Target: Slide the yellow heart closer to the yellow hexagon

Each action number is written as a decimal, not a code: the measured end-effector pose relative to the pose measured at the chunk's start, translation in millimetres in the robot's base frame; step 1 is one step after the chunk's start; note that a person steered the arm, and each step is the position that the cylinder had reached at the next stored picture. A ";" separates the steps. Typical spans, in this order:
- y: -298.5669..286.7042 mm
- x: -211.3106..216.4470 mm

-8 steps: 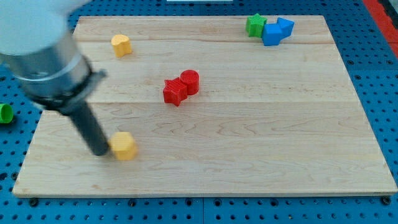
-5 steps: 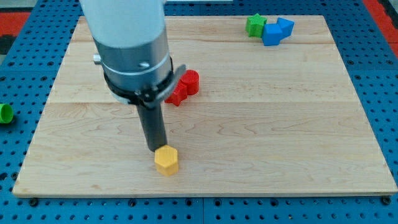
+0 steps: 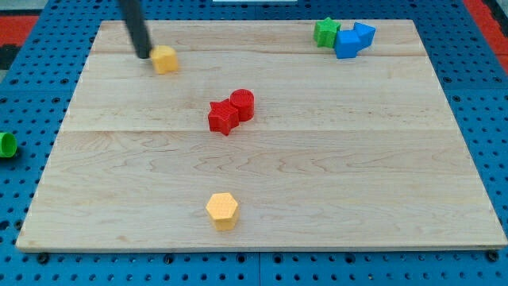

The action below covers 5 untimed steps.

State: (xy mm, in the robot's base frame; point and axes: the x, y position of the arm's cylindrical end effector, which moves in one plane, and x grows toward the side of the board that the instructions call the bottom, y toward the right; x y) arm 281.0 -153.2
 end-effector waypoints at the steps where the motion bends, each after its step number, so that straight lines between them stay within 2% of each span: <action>1: 44.6 51.9; 2: 124.9 58.9; 3: 141.3 42.9; 5: 178.1 40.6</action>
State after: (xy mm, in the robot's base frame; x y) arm 321.6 24.9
